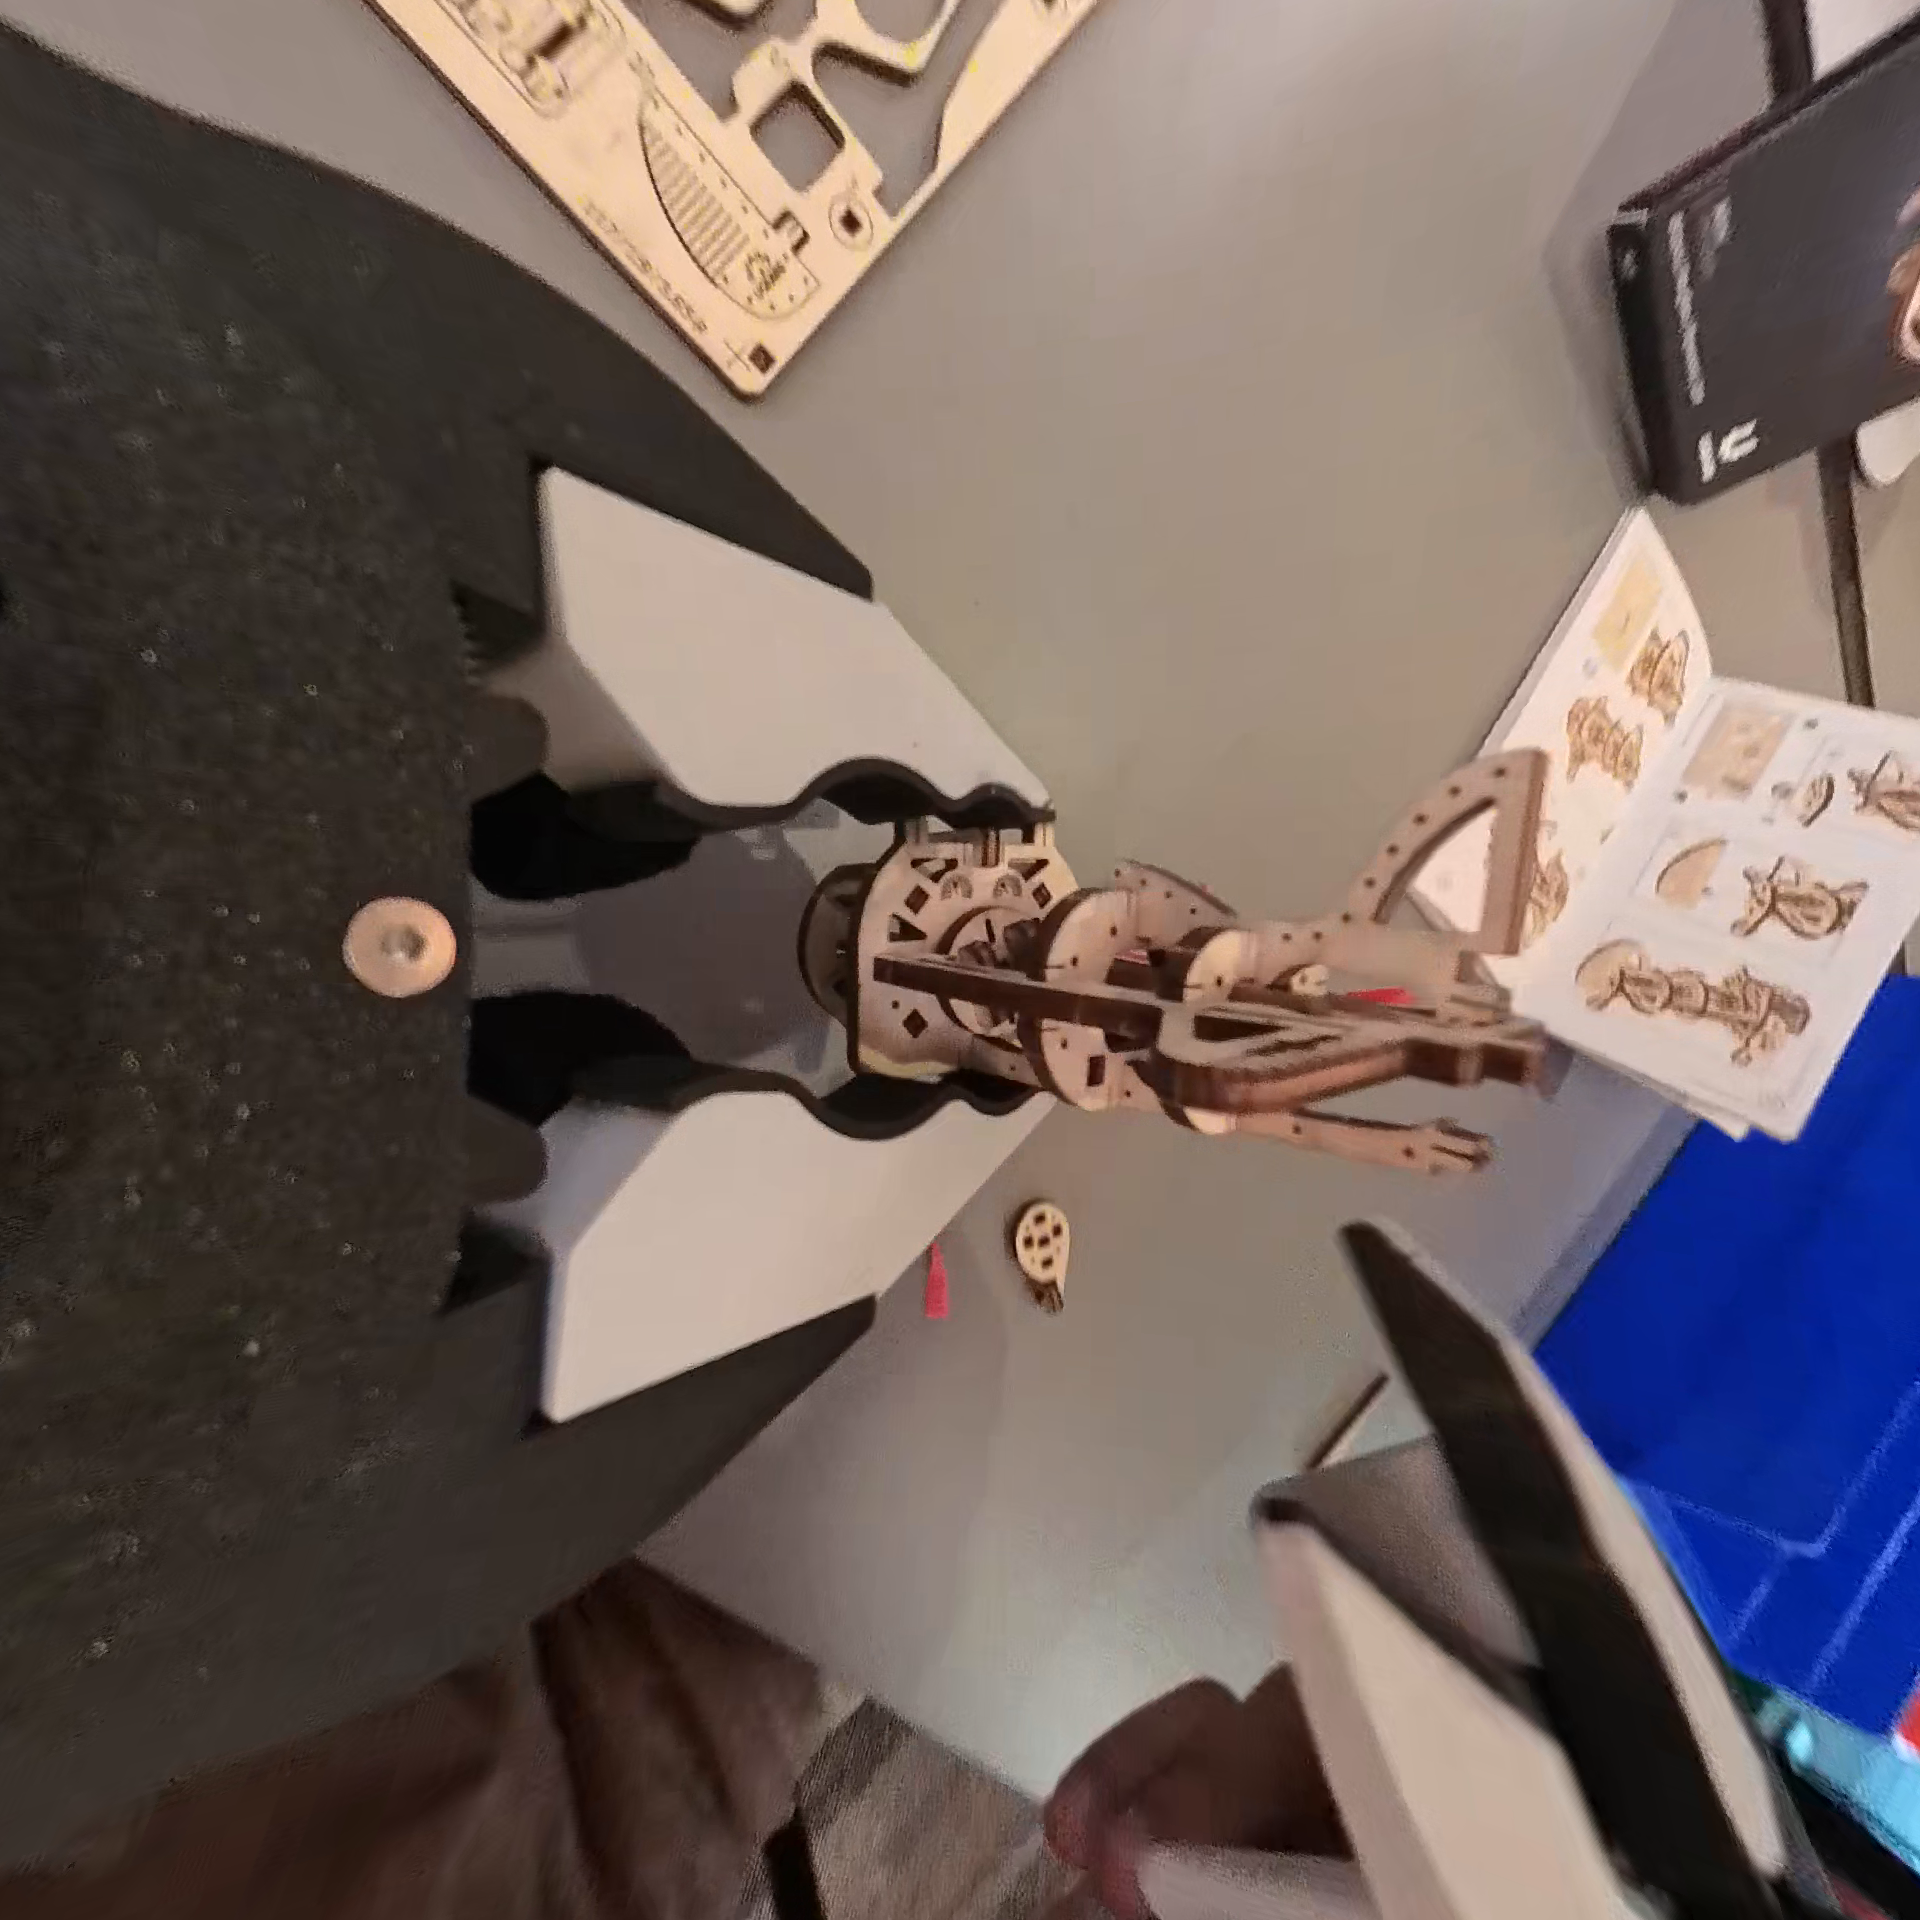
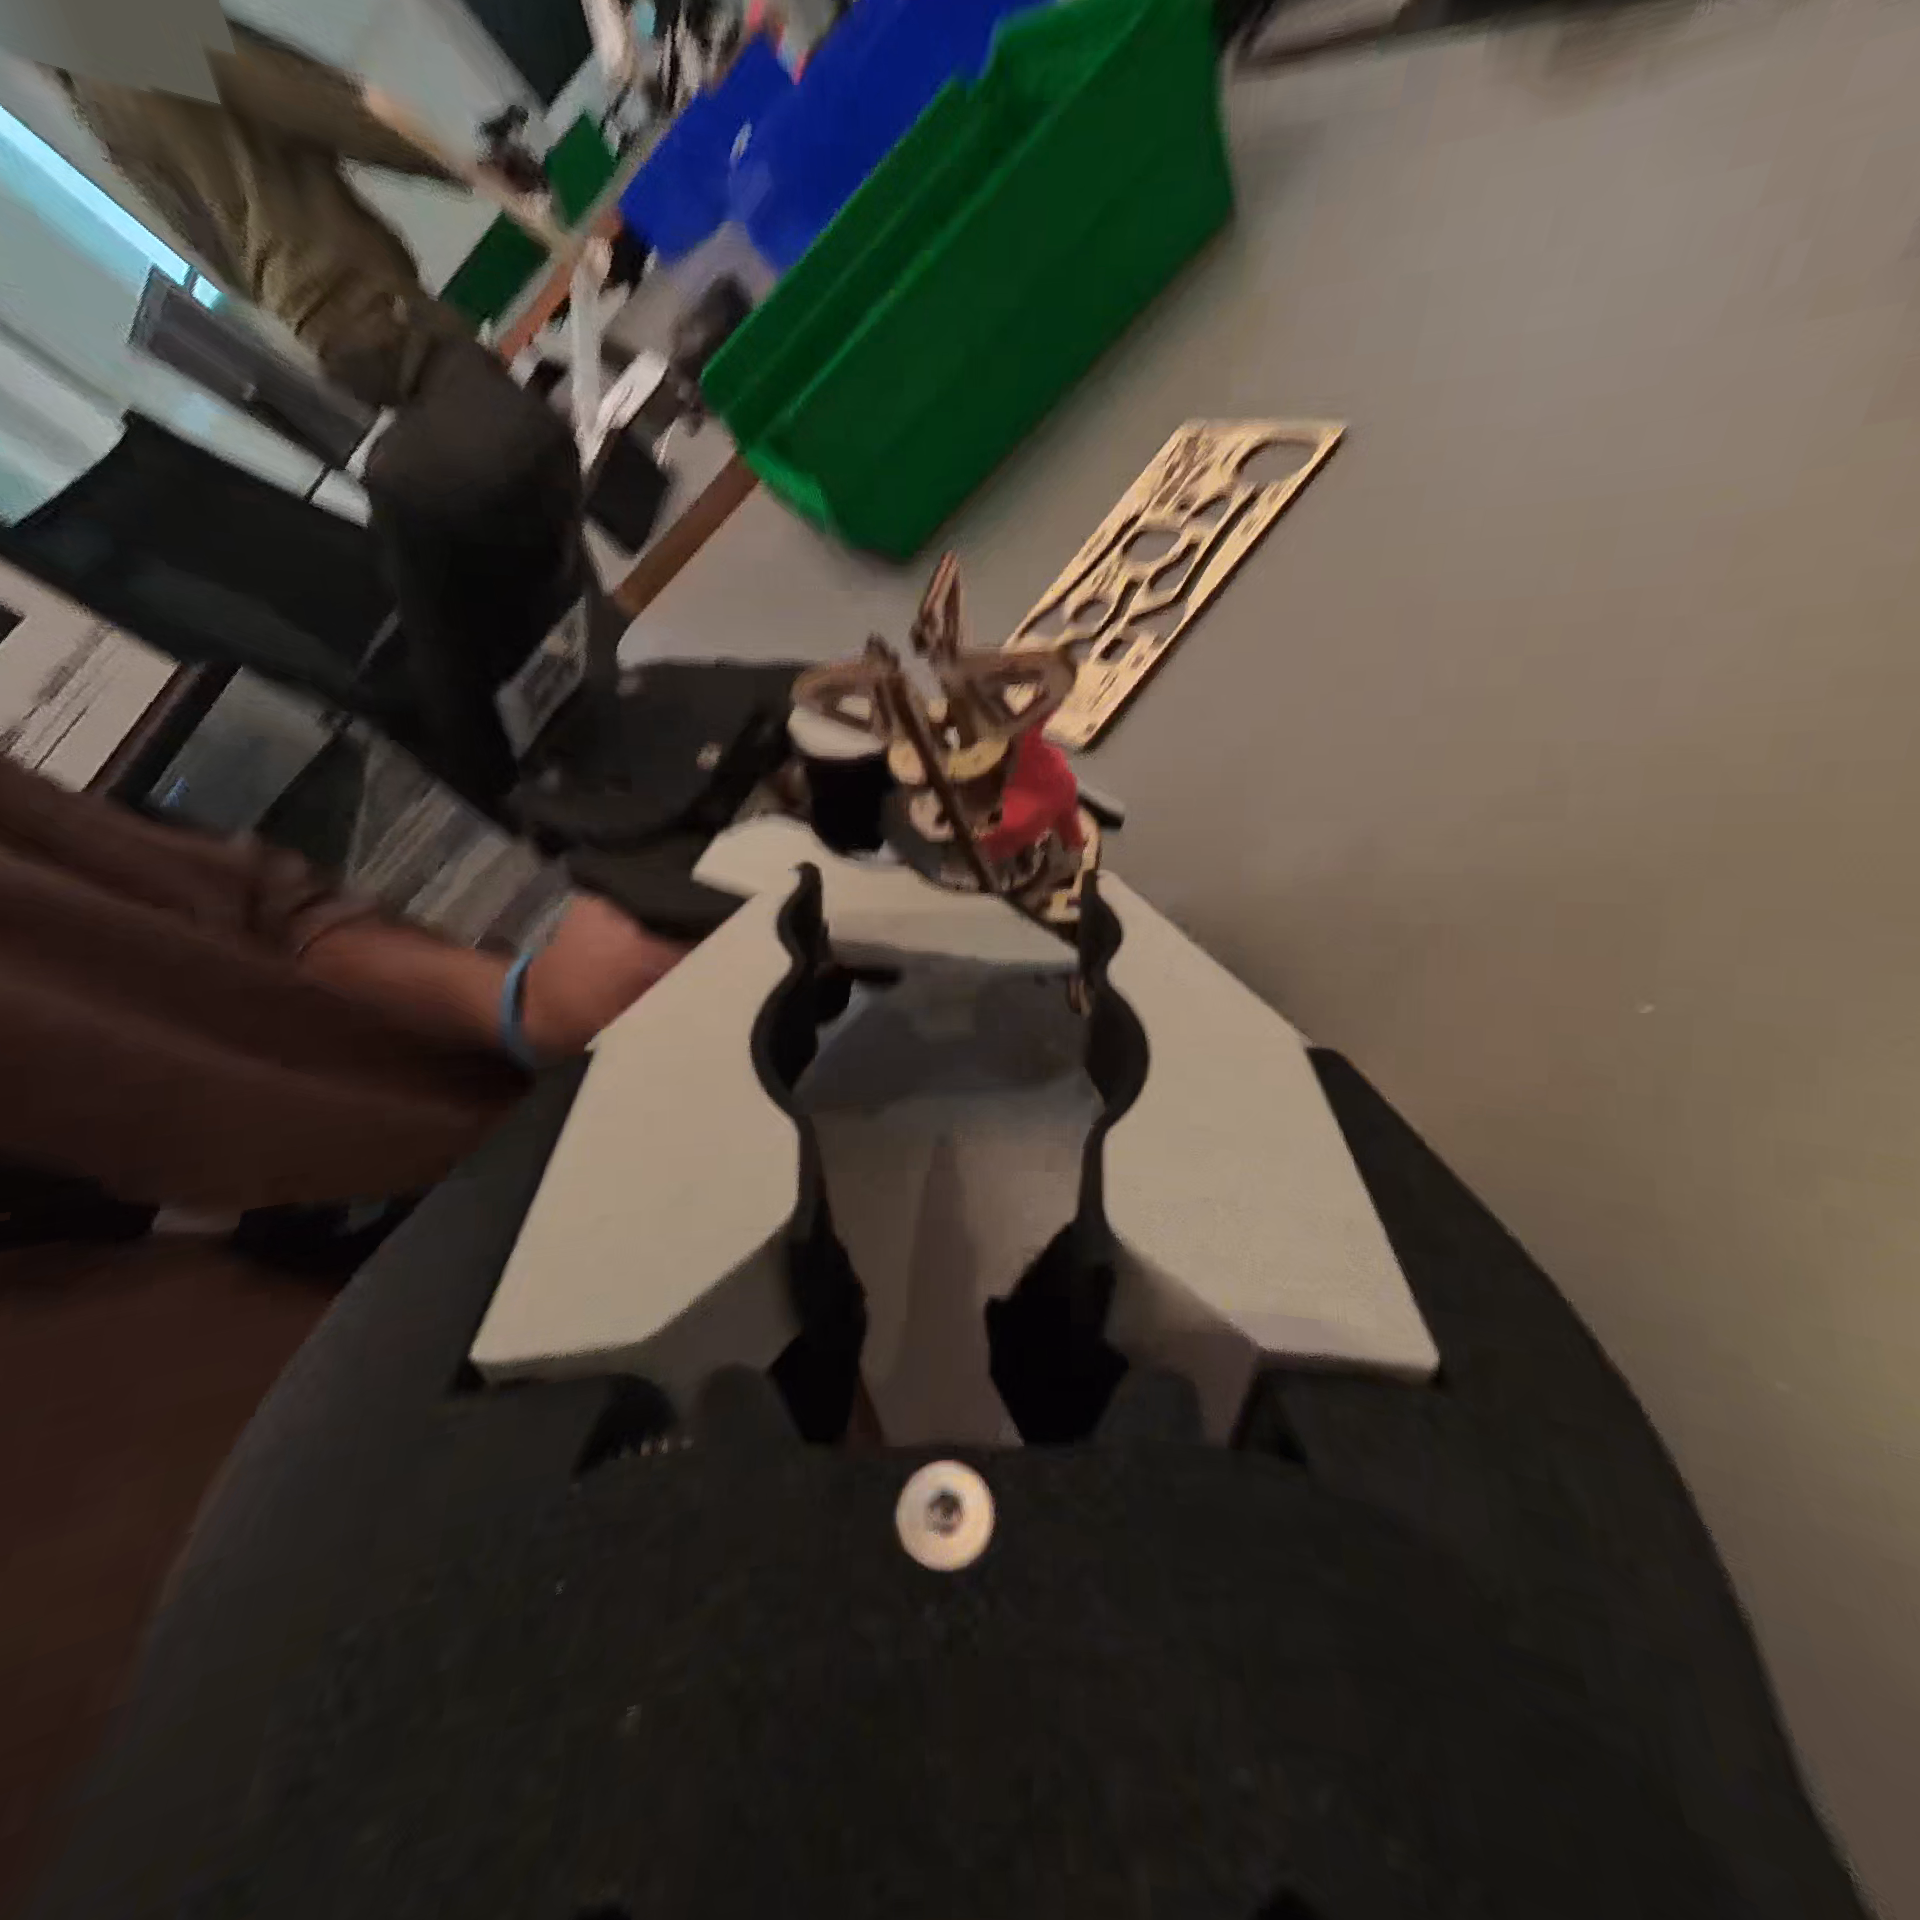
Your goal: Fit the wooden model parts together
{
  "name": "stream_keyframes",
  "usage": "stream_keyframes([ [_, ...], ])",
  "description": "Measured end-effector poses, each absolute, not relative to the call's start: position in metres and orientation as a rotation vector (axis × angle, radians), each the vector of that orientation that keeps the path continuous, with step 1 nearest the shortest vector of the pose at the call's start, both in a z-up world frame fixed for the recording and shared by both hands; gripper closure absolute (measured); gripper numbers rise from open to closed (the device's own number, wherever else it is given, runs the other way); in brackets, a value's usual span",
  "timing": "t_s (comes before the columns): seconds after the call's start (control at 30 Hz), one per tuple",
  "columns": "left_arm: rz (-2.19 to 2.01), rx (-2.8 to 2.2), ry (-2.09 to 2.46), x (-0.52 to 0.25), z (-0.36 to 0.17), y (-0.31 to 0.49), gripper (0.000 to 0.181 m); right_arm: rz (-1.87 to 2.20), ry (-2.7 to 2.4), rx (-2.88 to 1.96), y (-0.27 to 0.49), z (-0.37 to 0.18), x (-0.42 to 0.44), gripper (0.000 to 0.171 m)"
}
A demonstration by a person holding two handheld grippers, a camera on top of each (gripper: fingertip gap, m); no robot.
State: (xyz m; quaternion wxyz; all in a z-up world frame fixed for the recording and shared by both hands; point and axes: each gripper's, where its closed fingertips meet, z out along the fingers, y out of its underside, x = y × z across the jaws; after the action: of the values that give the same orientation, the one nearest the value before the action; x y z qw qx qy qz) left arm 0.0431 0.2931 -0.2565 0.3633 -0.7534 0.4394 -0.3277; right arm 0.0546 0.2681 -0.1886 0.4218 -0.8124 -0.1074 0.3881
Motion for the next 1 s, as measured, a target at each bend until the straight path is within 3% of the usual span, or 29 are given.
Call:
stream_keyframes([
  [0.07,-0.775,-1.948,1.104,0.044,-0.259,0.293,0.137,0.868,-0.219,-1.958,0.278,-0.183,0.058,0.108],
  [0.27,-0.791,-2.003,1.053,0.059,-0.267,0.275,0.138,0.637,-0.300,-2.015,0.285,-0.205,0.041,0.095],
  [0.5,-0.806,-2.000,1.046,0.062,-0.270,0.267,0.137,0.698,-0.279,-2.000,0.279,-0.211,0.039,0.107],
  [0.6,-0.871,-1.999,1.069,0.062,-0.270,0.262,0.137,0.739,-0.286,-1.996,0.276,-0.216,0.041,0.131],
  [0.8,-0.787,-1.974,1.134,0.054,-0.276,0.265,0.137,0.837,-0.347,-1.963,0.273,-0.220,0.036,0.132],
  [1.0,-0.712,-2.021,1.042,0.059,-0.278,0.274,0.138,0.655,-0.275,-1.887,0.280,-0.220,0.039,0.131],
])
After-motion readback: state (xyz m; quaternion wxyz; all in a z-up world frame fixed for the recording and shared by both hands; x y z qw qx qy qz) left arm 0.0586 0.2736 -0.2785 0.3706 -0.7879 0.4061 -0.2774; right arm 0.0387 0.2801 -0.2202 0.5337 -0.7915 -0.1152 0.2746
